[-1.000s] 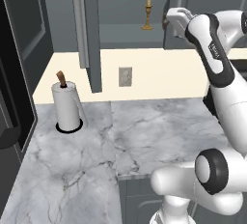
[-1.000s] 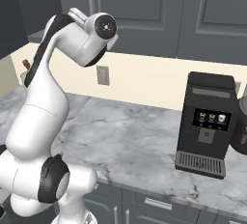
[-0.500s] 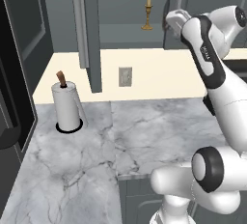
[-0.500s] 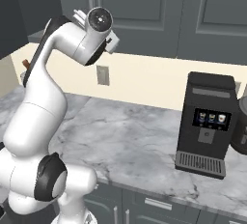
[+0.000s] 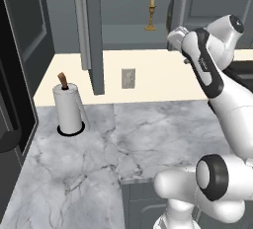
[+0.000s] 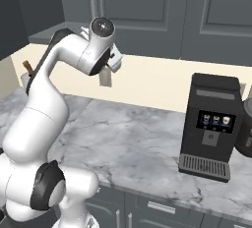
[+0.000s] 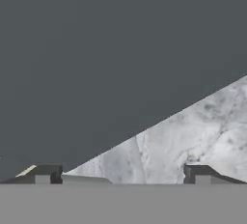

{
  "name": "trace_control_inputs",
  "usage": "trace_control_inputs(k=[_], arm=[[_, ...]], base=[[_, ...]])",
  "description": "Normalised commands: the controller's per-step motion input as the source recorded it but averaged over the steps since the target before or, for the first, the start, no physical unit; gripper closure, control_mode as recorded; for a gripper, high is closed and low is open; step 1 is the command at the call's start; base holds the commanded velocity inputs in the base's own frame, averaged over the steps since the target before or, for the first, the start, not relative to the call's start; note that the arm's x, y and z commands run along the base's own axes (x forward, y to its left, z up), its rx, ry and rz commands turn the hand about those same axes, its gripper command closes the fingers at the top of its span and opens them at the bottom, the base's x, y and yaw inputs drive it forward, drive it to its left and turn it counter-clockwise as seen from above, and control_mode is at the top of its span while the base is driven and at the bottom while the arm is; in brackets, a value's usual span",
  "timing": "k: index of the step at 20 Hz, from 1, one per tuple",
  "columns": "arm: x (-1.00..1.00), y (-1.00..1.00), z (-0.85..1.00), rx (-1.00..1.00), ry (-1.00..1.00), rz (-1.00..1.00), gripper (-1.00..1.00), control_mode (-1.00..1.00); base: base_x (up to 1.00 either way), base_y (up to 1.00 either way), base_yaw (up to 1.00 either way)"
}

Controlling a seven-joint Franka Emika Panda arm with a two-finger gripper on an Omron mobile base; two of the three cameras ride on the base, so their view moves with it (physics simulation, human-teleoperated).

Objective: Pick the jar and candle from the dining table and place them in the open cabinet. Close the cabinet after placing the objects.

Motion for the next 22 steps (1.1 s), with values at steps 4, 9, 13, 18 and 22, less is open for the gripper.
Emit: trace_control_inputs(k=[4,9,13,18,22], arm=[[-0.29,-0.01,-0.16,0.0,0.01,0.0,-1.0,-1.0],[-0.69,0.01,0.0,0.0,0.0,0.0,-1.0,-1.0],[-0.64,0.07,-0.01,0.0,0.0,0.0,-1.0,-1.0],[-0.58,0.02,0.0,0.0,0.0,0.03,-1.0,-1.0],[-0.59,0.01,0.0,-0.03,-0.09,0.09,-1.0,-1.0]], base=[[0.0,0.0,0.0],[0.0,0.0,0.0],[0.0,0.0,0.0],[0.0,0.0,0.0],[0.0,0.0,0.0]])
